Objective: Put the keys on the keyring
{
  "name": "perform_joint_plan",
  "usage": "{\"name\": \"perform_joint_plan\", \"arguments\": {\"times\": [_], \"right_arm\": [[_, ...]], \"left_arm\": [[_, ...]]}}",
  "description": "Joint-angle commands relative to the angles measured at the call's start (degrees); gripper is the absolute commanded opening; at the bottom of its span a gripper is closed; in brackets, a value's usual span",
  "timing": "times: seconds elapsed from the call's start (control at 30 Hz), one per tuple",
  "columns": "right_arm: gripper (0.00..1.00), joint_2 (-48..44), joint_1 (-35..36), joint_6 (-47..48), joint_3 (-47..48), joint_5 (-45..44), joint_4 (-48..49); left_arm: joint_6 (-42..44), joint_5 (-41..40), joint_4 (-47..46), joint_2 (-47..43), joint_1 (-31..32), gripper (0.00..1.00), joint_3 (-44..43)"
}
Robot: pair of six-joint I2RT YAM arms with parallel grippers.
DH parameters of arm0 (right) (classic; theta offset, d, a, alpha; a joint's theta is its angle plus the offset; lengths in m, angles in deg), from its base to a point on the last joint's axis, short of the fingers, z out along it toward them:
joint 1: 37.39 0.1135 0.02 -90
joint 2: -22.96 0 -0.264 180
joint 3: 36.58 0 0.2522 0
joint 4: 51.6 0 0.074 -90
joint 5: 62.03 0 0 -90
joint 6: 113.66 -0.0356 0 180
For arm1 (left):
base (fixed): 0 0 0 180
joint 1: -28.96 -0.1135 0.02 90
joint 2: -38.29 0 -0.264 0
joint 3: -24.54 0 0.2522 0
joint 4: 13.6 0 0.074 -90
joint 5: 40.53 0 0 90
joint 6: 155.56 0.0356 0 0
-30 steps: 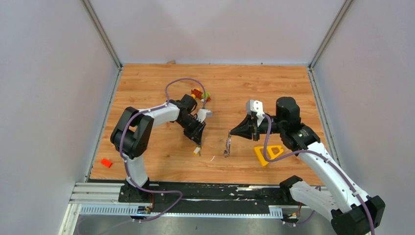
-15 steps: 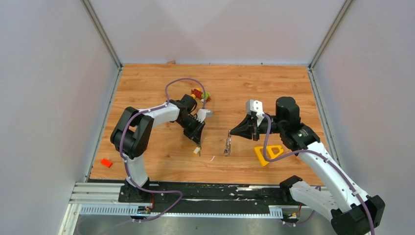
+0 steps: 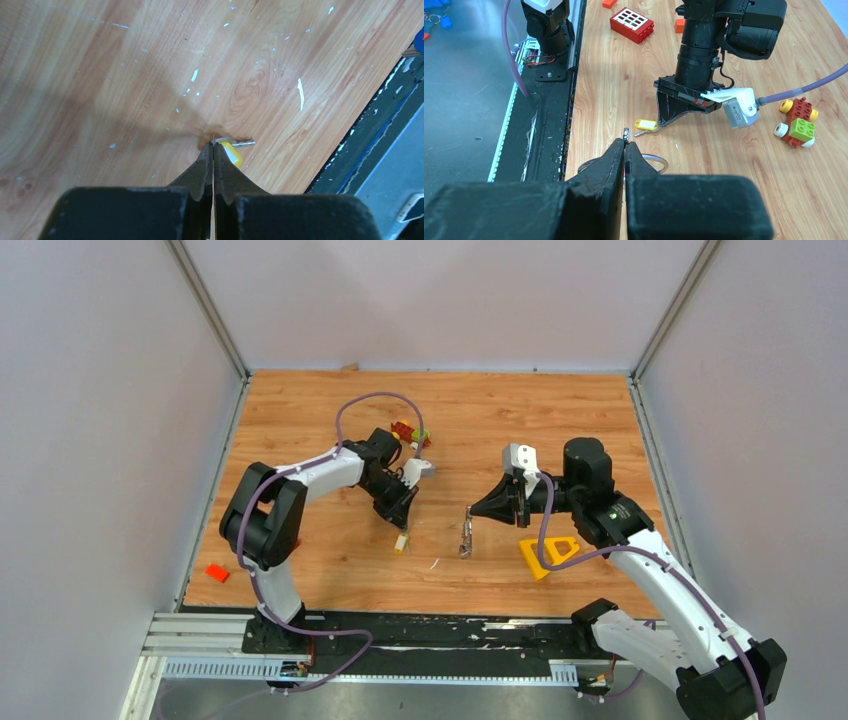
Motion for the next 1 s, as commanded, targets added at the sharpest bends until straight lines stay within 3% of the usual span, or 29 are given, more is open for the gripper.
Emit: {"name": "perform_joint_plan", "arguments": {"times": [0.0, 0.27, 0.97], "right_arm": [[0.0, -0.43, -0.34, 1.09, 1.24, 0.46, 1.73], [0.0, -0.18, -0.34, 1.17, 1.24, 0.37, 1.76], [0.0, -0.44, -0.35, 1.2, 1.04, 0.31, 1.87]], "left_arm": [[5.28, -0.81, 0.93, -2.45, 0.38, 0.0, -1.91], [6.34, -5.28, -1.76, -2.21, 2.71, 0.05, -0.12], [4.08, -4.59, -1.75, -0.7, 2.78, 0.23, -0.43]]}}
